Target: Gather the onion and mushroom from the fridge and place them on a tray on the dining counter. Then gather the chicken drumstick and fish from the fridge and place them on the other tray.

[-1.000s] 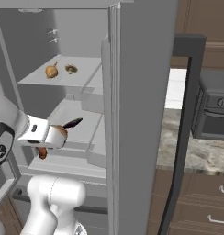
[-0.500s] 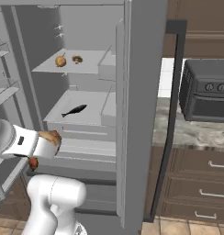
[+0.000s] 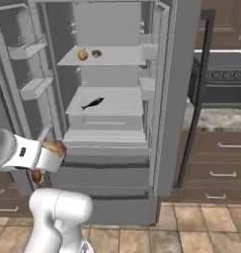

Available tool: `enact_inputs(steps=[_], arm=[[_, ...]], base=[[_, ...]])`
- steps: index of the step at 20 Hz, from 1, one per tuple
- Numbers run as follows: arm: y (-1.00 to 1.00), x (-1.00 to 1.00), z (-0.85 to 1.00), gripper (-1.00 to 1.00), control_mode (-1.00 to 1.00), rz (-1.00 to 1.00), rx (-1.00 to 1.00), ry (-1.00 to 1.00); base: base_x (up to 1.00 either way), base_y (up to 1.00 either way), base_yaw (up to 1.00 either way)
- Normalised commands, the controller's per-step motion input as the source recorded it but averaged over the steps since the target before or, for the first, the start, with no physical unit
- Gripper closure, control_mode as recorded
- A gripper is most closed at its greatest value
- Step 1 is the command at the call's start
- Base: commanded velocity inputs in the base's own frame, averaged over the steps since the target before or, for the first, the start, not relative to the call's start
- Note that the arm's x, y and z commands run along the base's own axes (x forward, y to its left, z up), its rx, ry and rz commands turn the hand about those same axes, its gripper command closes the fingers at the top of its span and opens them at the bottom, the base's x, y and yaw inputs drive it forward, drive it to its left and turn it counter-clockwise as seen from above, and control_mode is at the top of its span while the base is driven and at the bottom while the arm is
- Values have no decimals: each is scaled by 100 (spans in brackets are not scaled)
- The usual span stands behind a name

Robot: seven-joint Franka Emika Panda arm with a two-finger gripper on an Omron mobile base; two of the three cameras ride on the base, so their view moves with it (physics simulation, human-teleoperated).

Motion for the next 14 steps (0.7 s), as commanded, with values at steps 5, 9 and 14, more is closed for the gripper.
enact_inputs(steps=[5, 9, 14], arm=[[0, 0, 0, 100, 100, 0, 0, 0], [0, 0, 0, 100, 100, 0, 0, 0], [0, 0, 0, 100, 100, 0, 0, 0]], base=[[-92, 7, -37], [-70, 4, -54], [-58, 1, -59]])
